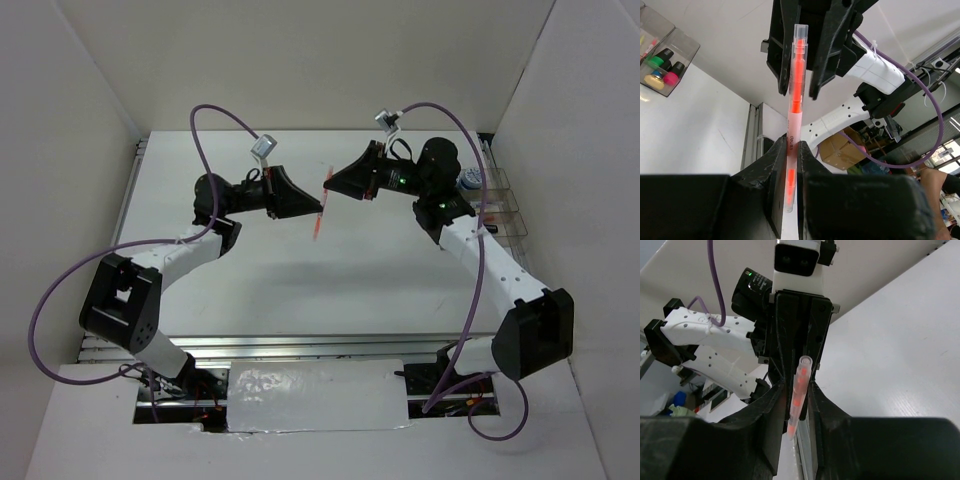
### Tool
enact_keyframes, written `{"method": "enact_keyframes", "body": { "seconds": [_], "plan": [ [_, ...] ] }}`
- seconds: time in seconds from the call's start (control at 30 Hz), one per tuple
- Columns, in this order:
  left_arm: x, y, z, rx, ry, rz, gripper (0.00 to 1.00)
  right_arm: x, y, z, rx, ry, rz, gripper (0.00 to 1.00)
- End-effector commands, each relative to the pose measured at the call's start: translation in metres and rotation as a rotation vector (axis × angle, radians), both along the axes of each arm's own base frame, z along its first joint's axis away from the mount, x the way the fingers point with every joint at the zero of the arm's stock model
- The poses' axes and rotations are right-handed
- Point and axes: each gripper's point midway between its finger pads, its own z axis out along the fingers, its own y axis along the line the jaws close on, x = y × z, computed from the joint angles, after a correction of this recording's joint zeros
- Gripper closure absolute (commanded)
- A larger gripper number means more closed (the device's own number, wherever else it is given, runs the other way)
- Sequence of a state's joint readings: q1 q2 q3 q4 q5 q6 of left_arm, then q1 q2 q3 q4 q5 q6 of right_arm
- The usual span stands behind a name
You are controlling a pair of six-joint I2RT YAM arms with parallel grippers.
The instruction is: Sort the stationery into containers
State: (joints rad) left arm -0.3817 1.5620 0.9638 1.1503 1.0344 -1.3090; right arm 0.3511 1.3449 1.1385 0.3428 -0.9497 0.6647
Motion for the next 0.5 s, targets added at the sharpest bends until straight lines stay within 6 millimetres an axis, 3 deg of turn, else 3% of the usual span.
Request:
{"method": "enact_keyframes", "body": {
  "seconds": [0.0, 0.13, 0.3, 0.37, 0.4, 0.43, 0.47],
  "plan": [
    [-0.01, 0.002, 0.017, -0.02, -0.102, -0.005, 1.0, -0.005, 0.005, 0.029, 0.027, -0.076, 0.031, 0.68],
    [-0.011, 0.002, 0.016, -0.014, -0.099, -0.007, 1.0, -0.003, 0.006, 0.028, 0.025, -0.076, 0.029, 0.61],
    [-0.011, 0.002, 0.015, -0.012, -0.102, -0.007, 1.0, -0.003, 0.005, 0.028, 0.018, -0.09, 0.027, 0.88],
    [-0.01, 0.002, 0.013, -0.002, -0.093, -0.004, 0.82, -0.003, 0.005, 0.028, 0.011, -0.099, 0.022, 0.96],
    [-0.009, 0.001, 0.014, 0.002, -0.098, -0.003, 0.64, 0.0, 0.002, 0.028, 0.003, -0.121, 0.012, 0.97],
    [-0.006, 0.001, 0.008, 0.031, -0.084, 0.003, 0.56, 0.001, -0.001, 0.029, -0.014, -0.122, 0.003, 0.98],
    [-0.005, 0.003, 0.011, 0.046, -0.097, 0.007, 0.39, 0.002, -0.006, 0.029, -0.032, -0.13, -0.007, 1.0]
  ]
}}
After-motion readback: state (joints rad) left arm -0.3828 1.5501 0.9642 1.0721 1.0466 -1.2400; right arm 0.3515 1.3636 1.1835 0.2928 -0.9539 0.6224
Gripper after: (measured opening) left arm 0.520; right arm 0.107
